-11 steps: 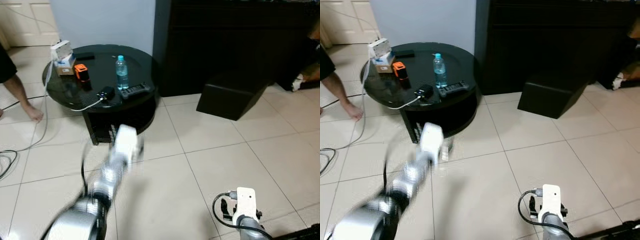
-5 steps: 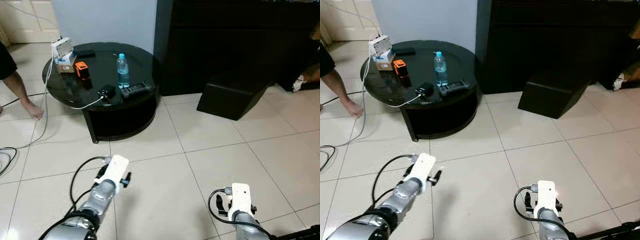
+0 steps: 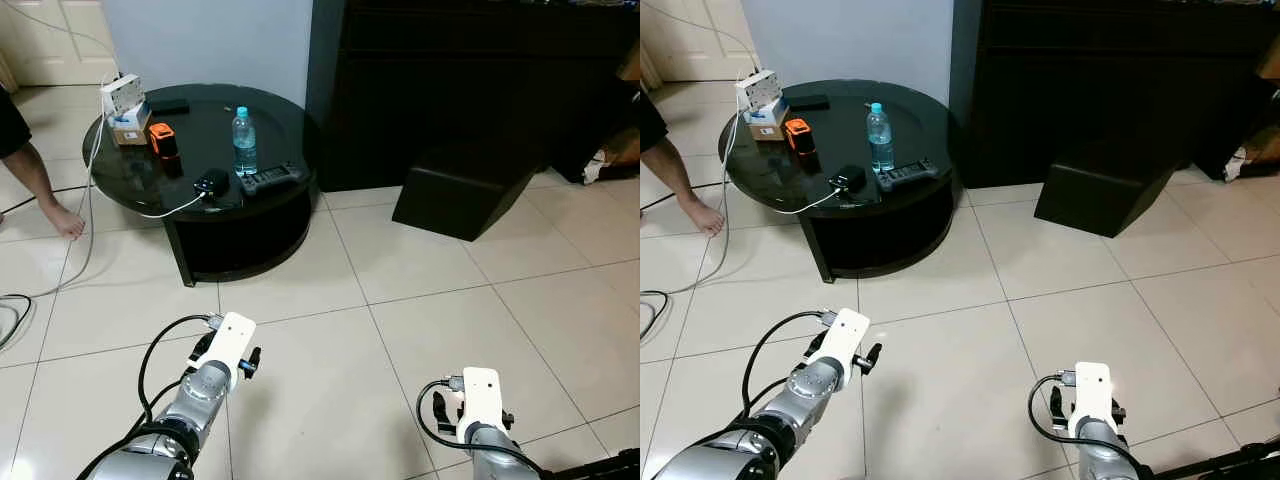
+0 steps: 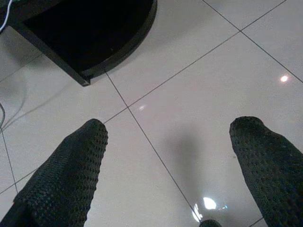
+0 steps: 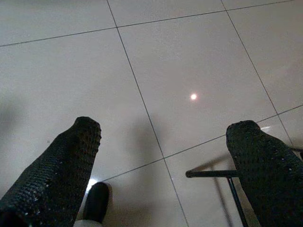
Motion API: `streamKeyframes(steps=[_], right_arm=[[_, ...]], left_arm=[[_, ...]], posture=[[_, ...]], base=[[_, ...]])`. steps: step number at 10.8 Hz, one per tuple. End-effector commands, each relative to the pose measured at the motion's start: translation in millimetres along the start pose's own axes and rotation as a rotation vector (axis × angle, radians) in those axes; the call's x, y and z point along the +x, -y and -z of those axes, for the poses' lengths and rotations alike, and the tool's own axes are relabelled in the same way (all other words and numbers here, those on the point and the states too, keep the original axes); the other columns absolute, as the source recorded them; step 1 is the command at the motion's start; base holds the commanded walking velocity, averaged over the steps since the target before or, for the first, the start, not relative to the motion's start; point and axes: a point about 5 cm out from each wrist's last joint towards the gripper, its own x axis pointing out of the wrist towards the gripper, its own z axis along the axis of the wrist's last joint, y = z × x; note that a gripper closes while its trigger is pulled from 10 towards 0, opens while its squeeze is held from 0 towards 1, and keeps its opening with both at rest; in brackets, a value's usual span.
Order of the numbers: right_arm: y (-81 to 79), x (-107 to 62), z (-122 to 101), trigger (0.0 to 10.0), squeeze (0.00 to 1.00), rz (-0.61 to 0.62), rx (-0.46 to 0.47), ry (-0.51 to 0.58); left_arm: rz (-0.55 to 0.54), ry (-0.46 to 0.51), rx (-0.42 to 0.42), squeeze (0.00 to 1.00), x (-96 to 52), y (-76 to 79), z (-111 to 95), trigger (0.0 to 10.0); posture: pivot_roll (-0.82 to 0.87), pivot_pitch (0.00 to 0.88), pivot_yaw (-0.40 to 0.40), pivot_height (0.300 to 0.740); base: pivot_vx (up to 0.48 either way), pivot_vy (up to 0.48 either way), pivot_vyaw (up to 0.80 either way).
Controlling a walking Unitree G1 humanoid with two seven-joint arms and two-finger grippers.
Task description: Picking trash to rubbish bin
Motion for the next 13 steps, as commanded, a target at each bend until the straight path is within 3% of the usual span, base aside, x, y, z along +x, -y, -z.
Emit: streamKeyframes(steps=[1, 5, 8, 13], right_arm=[[5.2, -1.1, 4.6, 10.0, 0.0, 0.007, -0.023, -0.019], [2.1, -5.4, 17.8, 10.0, 0.0, -0.004, -0.033, -0.052], [1.8, -10.2, 31.2, 10.0, 0.0, -0.007, -0.052, -0.09], [3.0, -13.8, 39.8, 10.0, 0.0, -0.013, -0.037, -0.107]], left_arm=[[0.009, -0.026, 0.007, 0.0, -1.5, 5.2, 6.9, 10.0], [0.09, -0.087, -0.052, 0.0, -4.4, 17.3, 19.0, 10.0], [0.161, -0.134, 0.009, 0.0, -9.7, 29.7, 33.6, 10.0], [0.16, -0.139, 0.037, 0.0, -9.6, 28.2, 33.9, 10.0]], posture=[[0.24, 0.017, -0.104, 0.74], [0.24, 0.017, -0.104, 0.74], [0.23, 0.014, -0.098, 0.74], [0.22, 0.014, -0.097, 0.74]], base=[[0.0, 0.0, 0.0], [0.0, 0.0, 0.0], [0.0, 0.0, 0.0], [0.0, 0.0, 0.0]])
